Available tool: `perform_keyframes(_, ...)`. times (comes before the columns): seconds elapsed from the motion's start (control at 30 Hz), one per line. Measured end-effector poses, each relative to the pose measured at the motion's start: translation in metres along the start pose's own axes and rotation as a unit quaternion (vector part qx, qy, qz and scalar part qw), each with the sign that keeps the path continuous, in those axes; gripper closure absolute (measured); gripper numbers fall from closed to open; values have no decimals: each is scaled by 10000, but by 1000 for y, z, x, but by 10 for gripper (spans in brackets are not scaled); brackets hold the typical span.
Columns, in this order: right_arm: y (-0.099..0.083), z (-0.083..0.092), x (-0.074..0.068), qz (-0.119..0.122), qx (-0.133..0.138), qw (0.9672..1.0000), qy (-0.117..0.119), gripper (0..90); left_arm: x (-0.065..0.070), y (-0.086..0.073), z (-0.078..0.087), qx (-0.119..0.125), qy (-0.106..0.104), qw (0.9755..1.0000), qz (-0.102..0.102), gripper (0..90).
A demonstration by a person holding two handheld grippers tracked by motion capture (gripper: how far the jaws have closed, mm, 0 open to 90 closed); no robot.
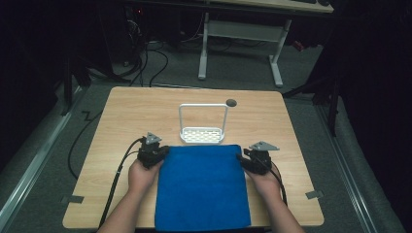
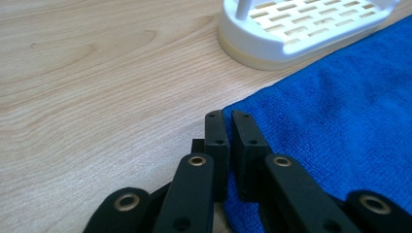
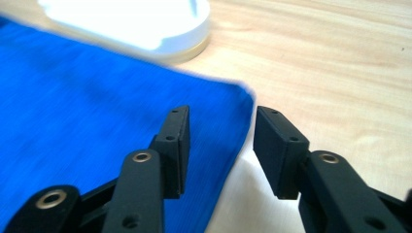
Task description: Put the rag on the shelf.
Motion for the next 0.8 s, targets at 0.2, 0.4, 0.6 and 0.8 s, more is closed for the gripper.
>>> perform_keyframes(0.2, 15, -27, 13, -31, -237, 9997, -21, 586, -3, 1, 0, -10, -67, 9999, 157, 863)
perform_keyframes(0.4, 12, -34, 14, 48, -385, 9992, -56, 721, -6, 2, 0, -39, -178, 9994, 309, 863)
perform_keyframes(0.6, 13, -34, 10, 147, -365, 9992, 33, 883, -7, 2, 0, -50, -194, 9992, 343, 875)
perform_keyframes(0.8, 19, -17, 1, 337, -21, 9994, -19, 888, -6, 3, 18, 216, -427, 9986, 245, 878)
Point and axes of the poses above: each handheld gripper's, and its own axes: z roughly backward along the jaws, y roughly out of its top, x roughly to its right, the point moved 2 cm from there along -z, roughly forward along the jaws, and after that the axes turned 14 degrees about z, right-handed, at the moved point
